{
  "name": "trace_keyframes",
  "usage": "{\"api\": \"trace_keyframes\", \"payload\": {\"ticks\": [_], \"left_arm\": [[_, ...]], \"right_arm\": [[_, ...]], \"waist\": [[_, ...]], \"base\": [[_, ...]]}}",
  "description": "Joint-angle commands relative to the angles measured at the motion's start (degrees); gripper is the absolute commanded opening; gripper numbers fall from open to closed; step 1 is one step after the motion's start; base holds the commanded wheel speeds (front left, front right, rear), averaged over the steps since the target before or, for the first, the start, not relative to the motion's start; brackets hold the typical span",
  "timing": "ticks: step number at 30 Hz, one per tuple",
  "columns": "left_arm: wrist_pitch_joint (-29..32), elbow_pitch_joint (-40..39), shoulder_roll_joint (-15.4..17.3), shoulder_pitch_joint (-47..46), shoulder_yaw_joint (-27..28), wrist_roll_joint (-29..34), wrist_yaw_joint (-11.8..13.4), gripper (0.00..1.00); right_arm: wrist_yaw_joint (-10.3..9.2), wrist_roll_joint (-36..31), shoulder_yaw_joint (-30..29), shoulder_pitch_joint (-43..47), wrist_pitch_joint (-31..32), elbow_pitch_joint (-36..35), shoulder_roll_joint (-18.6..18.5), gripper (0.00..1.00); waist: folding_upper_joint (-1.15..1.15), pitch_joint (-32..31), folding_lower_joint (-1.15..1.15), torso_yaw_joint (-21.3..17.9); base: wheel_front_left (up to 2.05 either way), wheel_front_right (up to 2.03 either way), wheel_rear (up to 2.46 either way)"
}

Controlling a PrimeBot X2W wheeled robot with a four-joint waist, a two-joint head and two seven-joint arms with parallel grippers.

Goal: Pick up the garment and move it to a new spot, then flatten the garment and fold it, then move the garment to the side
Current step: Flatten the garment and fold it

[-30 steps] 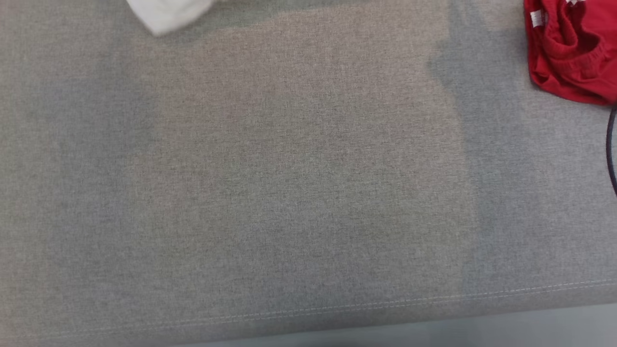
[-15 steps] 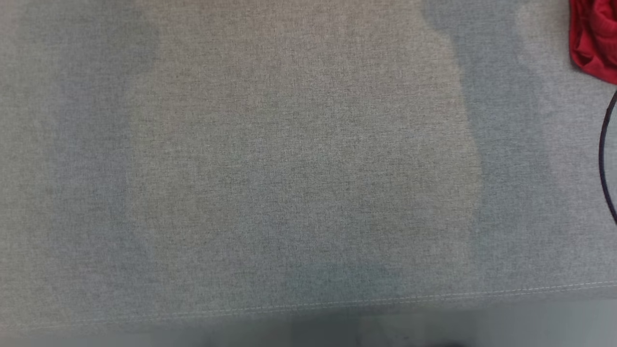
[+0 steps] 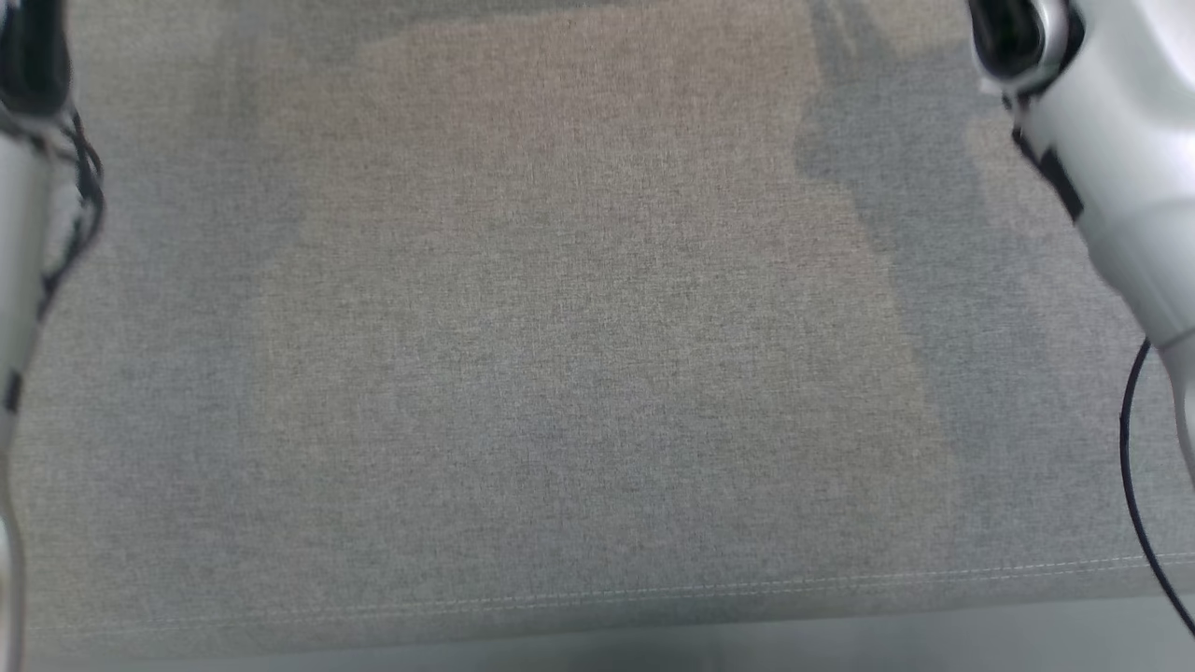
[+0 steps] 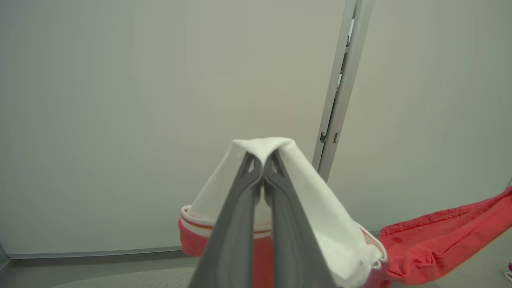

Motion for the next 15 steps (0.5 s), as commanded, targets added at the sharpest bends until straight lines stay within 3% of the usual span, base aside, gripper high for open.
{"api": "trace_keyframes", "payload": {"ticks": [1, 9, 15], "left_arm": [[-0.2, -1.7, 0.4, 3.9, 1.0, -0.3, -0.1, 0.00], [-0.2, -16.1, 1.5, 27.0, 8.5, 4.3, 2.8, 0.00], [-0.2, -25.8, -1.2, 44.4, 15.4, 5.9, 4.4, 0.00]], "right_arm": [[-0.01, 1.2, 0.9, 3.1, -0.2, -1.3, -0.7, 0.00], [-0.01, 6.3, 3.5, 17.8, -0.2, -11.0, -5.4, 0.00], [-0.01, 6.4, 2.5, 29.3, -0.2, -15.3, -6.8, 0.00]], "waist": [[0.00, -2.5, 0.00, 0.0], [0.00, -8.8, 0.00, -0.9], [0.00, -13.3, 0.00, -1.6]], "base": [[0.00, 0.00, 0.00], [0.00, 0.00, 0.00], [0.00, 0.00, 0.00]]}}
